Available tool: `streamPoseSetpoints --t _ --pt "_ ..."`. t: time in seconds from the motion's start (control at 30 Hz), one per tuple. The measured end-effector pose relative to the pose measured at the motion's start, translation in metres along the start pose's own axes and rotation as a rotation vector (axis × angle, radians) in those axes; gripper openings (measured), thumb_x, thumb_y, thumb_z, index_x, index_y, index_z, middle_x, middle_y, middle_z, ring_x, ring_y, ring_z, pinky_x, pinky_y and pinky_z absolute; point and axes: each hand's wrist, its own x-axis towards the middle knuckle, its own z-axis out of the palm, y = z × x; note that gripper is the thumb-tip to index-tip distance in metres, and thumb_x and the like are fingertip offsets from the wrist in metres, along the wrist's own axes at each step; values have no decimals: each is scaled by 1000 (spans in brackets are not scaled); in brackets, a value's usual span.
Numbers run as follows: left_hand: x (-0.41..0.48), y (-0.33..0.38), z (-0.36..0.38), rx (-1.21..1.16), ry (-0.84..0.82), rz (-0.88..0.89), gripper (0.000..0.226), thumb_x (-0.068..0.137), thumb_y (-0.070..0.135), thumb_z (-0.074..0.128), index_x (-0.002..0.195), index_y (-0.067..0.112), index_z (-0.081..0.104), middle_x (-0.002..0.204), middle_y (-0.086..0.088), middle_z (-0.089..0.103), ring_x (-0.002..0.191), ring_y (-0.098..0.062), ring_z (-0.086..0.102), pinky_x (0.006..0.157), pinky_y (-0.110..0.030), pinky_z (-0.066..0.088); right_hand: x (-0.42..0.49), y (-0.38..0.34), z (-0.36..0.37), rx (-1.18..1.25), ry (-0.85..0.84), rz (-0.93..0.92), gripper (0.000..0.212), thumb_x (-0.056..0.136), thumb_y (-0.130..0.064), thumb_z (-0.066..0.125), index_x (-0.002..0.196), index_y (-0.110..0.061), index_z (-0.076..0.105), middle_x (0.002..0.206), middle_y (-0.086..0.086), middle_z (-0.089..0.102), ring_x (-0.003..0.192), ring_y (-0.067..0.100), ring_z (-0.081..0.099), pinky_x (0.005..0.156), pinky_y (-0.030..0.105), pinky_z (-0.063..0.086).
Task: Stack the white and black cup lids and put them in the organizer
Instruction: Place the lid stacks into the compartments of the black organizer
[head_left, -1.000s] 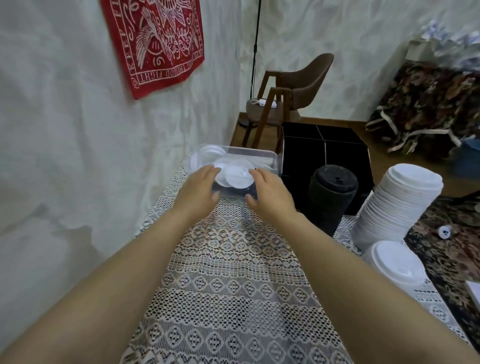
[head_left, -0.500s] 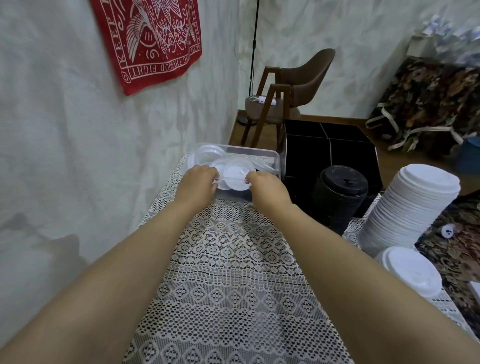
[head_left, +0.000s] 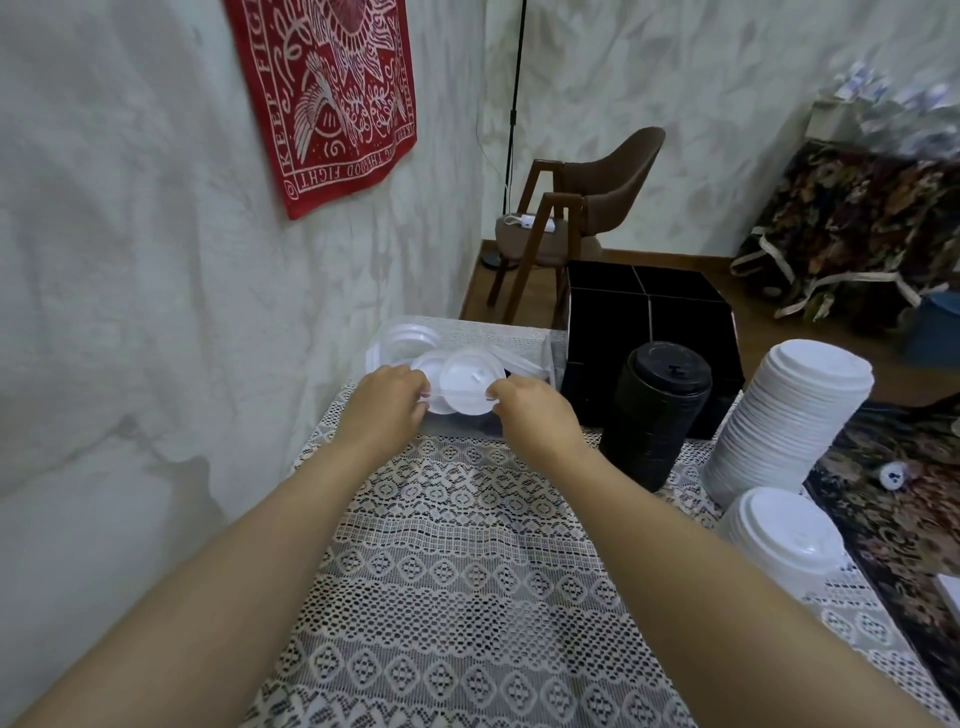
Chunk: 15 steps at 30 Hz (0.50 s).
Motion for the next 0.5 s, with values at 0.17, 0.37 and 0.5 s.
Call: streamPoseSetpoints --t 0.17,0.37,0.5 --pt "-34 8 -19 -37 36 11 17 92 13 60 107 9 67 104 -5 67 99 -22 55 88 -33 44 -33 -13 -10 37 54 -50 33 97 -9 51 130 -14 59 120 5 64 110 27 57 82 38 49" --pt "-80 21 -38 -54 67 40 15 91 12 61 103 7 69 98 -6 67 95 -24 56 82 -35 44 -75 -26 -23 107 112 -109 29 98 -11 52 124 -9 64 112 10 68 103 32 61 77 40 49" --pt "-113 25 -49 -41 105 56 11 87 8 65 96 5 70 90 -7 67 89 -26 57 77 -35 43 -99 -39 -27 145 154 -144 26 97 -11 54 119 -9 67 107 9 70 99 31 61 76 40 48"
